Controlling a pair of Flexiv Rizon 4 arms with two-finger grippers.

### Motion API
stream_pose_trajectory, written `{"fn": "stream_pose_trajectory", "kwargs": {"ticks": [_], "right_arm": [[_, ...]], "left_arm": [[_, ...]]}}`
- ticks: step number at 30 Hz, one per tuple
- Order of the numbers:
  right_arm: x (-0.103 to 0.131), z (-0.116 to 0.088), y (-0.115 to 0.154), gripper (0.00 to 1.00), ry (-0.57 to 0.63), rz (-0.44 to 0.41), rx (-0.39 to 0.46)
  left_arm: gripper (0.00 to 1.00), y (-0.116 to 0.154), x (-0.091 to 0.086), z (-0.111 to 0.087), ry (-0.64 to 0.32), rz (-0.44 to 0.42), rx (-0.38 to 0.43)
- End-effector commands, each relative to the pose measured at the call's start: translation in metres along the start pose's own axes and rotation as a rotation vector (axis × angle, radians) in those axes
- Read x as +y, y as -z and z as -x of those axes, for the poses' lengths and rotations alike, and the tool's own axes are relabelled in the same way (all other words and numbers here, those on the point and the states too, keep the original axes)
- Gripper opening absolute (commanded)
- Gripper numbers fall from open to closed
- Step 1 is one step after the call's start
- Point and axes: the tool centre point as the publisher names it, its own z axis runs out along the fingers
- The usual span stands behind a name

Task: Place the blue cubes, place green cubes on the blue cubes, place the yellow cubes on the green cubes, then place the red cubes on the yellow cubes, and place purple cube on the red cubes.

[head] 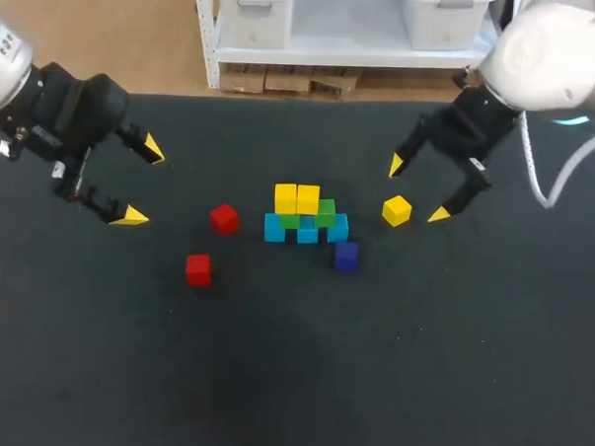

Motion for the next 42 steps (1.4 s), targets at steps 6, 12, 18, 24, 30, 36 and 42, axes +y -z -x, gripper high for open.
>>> {"fn": "stream_pose_trajectory", "kwargs": {"ticks": [6,12,18,24,30,36,42], "right_arm": [[-0.02,-0.015,-0.014,1.0,-0.044,0.087,-0.08],[-0.012,-0.011,-0.02,1.0,-0.059,0.083,-0.099],[-0.008,-0.011,-0.025,1.0,-0.087,0.073,-0.116],[-0.005,-0.011,-0.03,1.0,-0.097,0.071,-0.126],[-0.005,-0.009,-0.034,0.67,-0.098,0.077,-0.134],[-0.004,-0.007,-0.034,0.47,-0.101,0.081,-0.135],[-0.002,-0.007,-0.035,0.44,-0.102,0.091,-0.129]], "left_arm": [[1.0,0.0,-0.001,-0.002,-0.004,0.003,-0.005],[1.0,0.0,-0.001,-0.002,-0.004,0.003,-0.005],[1.0,0.0,-0.001,-0.002,-0.004,0.003,-0.005],[1.0,0.0,-0.001,-0.002,-0.004,0.003,-0.005],[1.0,0.0,-0.001,-0.002,-0.004,0.003,-0.005],[1.0,0.0,-0.001,-0.002,-0.004,0.003,-0.005],[1.0,0.0,-0.001,-0.002,-0.004,0.003,-0.005]]}}
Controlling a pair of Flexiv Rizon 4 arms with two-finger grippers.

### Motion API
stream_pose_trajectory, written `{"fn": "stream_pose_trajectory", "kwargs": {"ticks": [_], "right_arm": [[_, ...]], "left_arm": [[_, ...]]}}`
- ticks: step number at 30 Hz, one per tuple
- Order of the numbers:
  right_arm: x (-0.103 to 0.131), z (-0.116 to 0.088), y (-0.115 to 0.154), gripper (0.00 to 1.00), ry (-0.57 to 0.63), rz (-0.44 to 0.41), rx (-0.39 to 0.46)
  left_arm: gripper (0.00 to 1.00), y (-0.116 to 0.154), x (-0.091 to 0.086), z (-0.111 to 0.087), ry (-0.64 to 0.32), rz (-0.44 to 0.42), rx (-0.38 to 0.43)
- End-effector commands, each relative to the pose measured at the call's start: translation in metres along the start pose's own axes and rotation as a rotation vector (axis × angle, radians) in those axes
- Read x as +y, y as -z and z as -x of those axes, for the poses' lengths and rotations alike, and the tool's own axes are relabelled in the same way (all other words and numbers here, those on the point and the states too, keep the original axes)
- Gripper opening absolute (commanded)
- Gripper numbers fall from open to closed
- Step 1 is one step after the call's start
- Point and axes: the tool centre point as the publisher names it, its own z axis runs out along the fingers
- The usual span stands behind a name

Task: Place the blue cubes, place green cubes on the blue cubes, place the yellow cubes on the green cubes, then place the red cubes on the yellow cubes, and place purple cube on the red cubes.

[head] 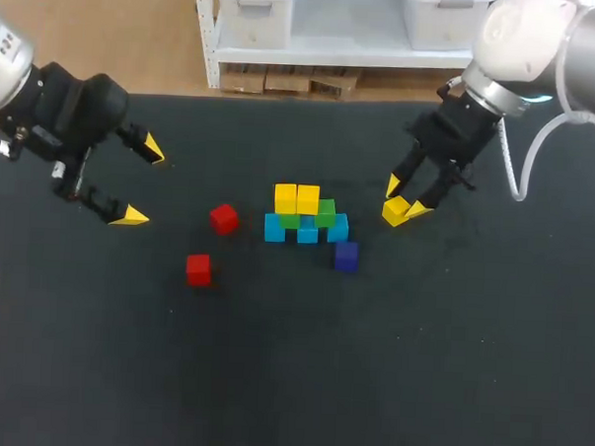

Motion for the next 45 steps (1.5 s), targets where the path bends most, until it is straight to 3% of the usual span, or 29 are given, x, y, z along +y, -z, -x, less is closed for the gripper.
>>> {"fn": "stream_pose_trajectory", "kwargs": {"ticks": [1,3,4,12,26,45], "right_arm": [[0.002,0.001,-0.001,0.36,-0.004,-0.001,0.005],[0.002,0.0,-0.001,0.02,-0.011,-0.003,0.008],[0.002,0.0,-0.002,0.0,-0.014,-0.005,0.01],[0.004,0.014,0.009,0.0,-0.119,-0.075,0.003],[0.009,0.06,0.03,0.0,-0.514,-0.273,0.032],[-0.011,0.102,0.019,0.0,-0.576,-0.3,-0.001]], "left_arm": [[1.0,0.0,-0.001,-0.002,-0.004,0.002,-0.005],[1.0,0.0,-0.001,-0.002,-0.004,0.002,-0.005],[1.0,0.0,-0.001,-0.002,-0.004,0.002,-0.005],[1.0,0.0,-0.001,-0.002,-0.004,0.002,-0.005],[1.0,0.0,-0.001,-0.002,-0.004,0.002,-0.005],[1.0,0.0,-0.001,-0.002,-0.004,0.002,-0.005]]}}
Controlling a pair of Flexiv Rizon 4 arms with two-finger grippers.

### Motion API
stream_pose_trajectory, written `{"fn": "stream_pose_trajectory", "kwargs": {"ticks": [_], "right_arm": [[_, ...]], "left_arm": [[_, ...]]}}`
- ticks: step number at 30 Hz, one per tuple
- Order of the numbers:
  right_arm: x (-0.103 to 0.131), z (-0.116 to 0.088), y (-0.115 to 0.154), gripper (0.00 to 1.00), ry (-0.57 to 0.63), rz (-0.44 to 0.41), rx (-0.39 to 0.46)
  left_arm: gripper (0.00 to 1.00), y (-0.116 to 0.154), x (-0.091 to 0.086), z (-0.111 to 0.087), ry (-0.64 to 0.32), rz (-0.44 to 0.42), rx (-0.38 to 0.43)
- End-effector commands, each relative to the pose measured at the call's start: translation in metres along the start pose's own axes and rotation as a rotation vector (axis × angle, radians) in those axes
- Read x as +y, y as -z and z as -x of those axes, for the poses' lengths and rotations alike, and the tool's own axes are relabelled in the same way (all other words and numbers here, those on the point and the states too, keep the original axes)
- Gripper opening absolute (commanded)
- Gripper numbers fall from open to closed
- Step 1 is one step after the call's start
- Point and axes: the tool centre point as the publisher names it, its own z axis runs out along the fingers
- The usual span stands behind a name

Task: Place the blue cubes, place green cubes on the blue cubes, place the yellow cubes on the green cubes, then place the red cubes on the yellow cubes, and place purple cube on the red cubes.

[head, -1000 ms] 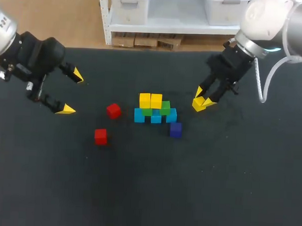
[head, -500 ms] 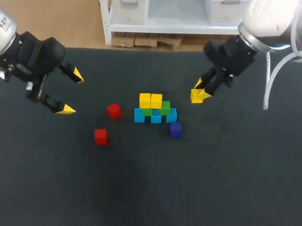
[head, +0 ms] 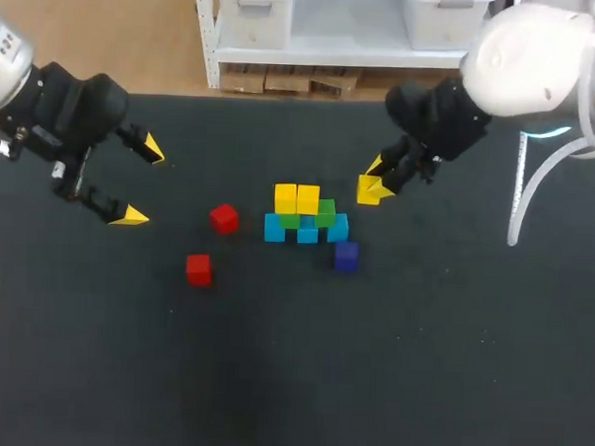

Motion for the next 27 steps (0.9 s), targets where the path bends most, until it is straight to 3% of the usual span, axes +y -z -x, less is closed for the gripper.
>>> {"fn": "stream_pose_trajectory", "kwargs": {"ticks": [1,27], "right_arm": [[0.005,0.009,-0.003,0.0,0.005,-0.02,0.01],[0.009,0.028,-0.019,0.0,0.058,-0.025,0.046]], "left_arm": [[1.0,0.0,-0.001,-0.002,-0.004,0.002,-0.005],[1.0,0.0,-0.001,-0.002,-0.004,0.002,-0.005]]}}
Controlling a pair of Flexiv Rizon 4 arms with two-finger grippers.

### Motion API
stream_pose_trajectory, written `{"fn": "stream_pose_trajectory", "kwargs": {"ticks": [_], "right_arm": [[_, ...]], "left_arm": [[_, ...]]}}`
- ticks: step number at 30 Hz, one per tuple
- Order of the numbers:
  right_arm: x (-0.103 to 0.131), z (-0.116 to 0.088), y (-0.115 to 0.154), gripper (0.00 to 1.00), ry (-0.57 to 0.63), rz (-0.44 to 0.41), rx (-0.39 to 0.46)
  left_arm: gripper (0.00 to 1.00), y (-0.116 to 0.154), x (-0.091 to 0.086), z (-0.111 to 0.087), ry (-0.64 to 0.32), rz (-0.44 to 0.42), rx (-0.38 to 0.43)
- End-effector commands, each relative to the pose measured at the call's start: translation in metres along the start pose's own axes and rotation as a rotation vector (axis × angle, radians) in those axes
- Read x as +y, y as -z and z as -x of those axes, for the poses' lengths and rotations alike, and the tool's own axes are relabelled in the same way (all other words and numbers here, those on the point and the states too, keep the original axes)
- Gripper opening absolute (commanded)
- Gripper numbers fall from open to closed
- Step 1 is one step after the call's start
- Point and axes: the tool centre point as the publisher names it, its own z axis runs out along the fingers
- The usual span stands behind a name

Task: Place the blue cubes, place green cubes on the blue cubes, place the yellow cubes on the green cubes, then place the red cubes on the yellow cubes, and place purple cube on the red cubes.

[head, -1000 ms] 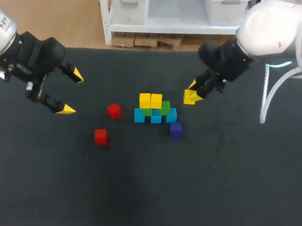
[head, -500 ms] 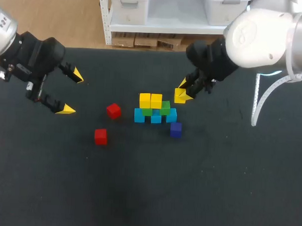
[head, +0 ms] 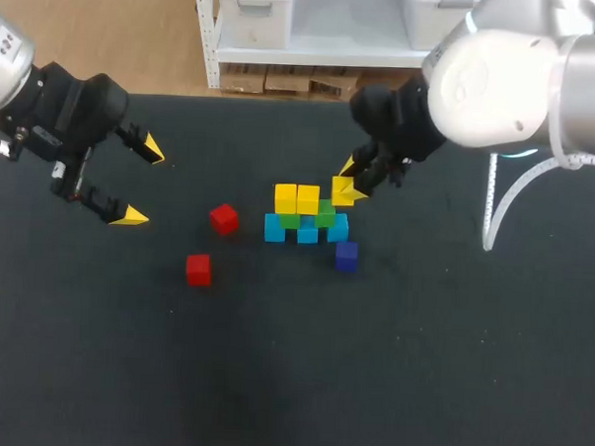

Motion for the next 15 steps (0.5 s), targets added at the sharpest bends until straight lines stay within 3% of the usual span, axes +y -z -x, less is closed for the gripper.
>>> {"fn": "stream_pose_trajectory", "kwargs": {"ticks": [1,15], "right_arm": [[0.001,0.001,-0.002,0.0,0.0,-0.003,0.001],[0.005,0.005,-0.013,0.0,0.002,0.021,-0.008]], "left_arm": [[1.0,0.0,0.0,-0.002,-0.004,0.002,-0.006],[1.0,0.0,0.0,-0.002,-0.004,0.002,-0.006]]}}
